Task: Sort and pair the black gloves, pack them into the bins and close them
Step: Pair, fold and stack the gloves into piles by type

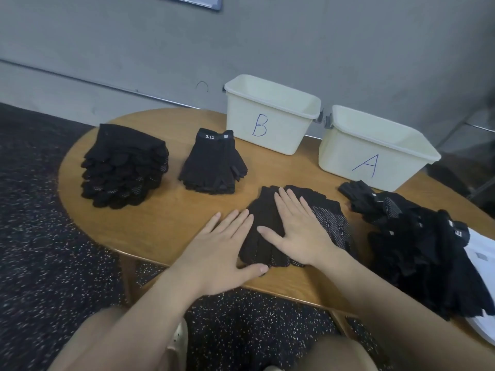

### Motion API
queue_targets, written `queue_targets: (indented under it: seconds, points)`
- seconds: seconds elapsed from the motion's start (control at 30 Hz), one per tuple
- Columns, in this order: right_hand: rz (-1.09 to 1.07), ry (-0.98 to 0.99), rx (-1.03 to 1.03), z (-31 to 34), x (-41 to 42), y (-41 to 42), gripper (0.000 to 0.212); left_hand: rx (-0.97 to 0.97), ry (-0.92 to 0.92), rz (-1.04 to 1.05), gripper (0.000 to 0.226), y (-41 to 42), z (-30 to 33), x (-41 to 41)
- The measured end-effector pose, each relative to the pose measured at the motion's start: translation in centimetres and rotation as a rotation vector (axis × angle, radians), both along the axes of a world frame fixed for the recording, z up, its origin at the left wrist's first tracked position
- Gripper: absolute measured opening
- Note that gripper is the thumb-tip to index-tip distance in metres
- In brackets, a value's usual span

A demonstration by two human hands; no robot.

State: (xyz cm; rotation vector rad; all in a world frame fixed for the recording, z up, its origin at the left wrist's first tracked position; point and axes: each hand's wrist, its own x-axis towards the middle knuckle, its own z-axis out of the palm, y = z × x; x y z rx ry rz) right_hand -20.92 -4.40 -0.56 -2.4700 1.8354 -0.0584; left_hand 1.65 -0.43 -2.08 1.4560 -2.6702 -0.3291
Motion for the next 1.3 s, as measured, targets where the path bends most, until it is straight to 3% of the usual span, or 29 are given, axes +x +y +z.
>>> queue_targets:
  seconds: [0.1, 0.17, 0.3, 0.4, 0.73, 0.87, 1.1, 1.2, 1.3]
  points:
    - [-0.002, 0.003, 0.055, 0.6, 0.2, 0.0, 0.117, -0.024, 0.029, 0.023, 0.103, 0.6, -0.1, 0.7]
    - [-0.03, -0.051, 0.08, 1.4, 0.2, -0.6, 0.11, -0.032, 0.094, 0.053, 0.097, 0.8, -0.2, 0.8]
    - [-0.161, -0.198, -0.123, 3.2, -0.6, -3.2, 0.057, -0.077, 0.248, 0.107, 0.082, 0.0, -0.2, 0.4]
    - [-0.251, -0.266, -0.086, 4.1, -1.2, -4.9, 0.036, -0.098, 0.262, 0.103, 0.077, -0.8, -0.2, -0.5]
    - [-0.272, -0.429, 0.026, 4.1, -2.3, -6.7, 0.032, -0.067, 0.21, 0.047, 0.076, -3.4, -0.5, -3.3]
    - [-0.333, -0.402, 0.135, 4.4, -2.0, -7.1, 0.035, -0.016, 0.169, 0.054, 0.08, -3.7, -0.5, -3.3]
    - [-0.353, -0.566, 0.154, 5.2, -1.5, -6.3, 0.015, -0.001, 0.179, 0.069, 0.08, -3.6, -0.2, -3.5]
    - [-0.294, -0.649, 0.142, 5.7, -1.1, -5.3, 0.016, 0.002, 0.237, 0.079, 0.08, -3.5, 0.0, -3.4]
    - [-0.229, -0.738, 0.111, 6.5, -0.6, -3.6, 0.015, 0.037, 0.442, 0.139, 0.072, -3.3, 0.4, -3.2]
